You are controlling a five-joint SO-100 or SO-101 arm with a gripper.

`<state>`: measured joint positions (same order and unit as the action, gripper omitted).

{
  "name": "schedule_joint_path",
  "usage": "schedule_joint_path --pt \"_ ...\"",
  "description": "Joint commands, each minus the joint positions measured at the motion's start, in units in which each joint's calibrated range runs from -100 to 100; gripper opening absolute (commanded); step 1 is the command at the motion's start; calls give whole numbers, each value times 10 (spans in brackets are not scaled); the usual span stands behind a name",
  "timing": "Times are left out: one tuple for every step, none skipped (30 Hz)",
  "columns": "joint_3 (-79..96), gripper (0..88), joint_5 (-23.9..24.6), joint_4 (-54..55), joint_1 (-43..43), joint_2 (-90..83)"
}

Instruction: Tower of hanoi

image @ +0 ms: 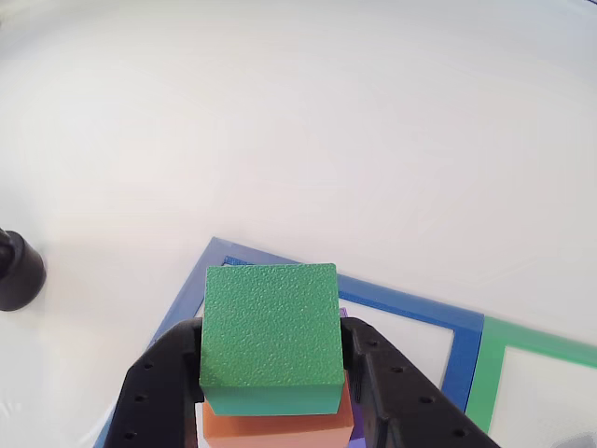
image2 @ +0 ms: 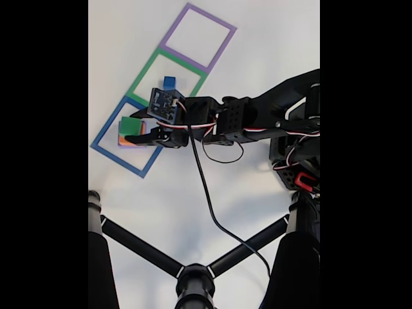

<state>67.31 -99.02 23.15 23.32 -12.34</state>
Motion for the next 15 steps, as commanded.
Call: schedule_joint_path --pt "-2 49 -10 36 4 11" --pt "-2 49 -10 39 4 15" --pt "-3 49 -10 42 4 18" --pt "-4 49 -10 43 4 22" --pt "-4 50 -10 44 4 24" --pt "-4 51 -10 45 4 26" --pt "-3 53 -10 47 4 27" --pt "-2 55 -10 47 4 28" --pt "-1 58 -10 48 4 30" --pt "-1 65 -10 50 4 31" --pt "0 74 -10 52 4 34" --pt "2 91 -10 55 2 35" --pt "2 118 -10 56 0 38" --pt "3 141 -10 58 -1 40" --pt "4 156 -10 59 -3 42"
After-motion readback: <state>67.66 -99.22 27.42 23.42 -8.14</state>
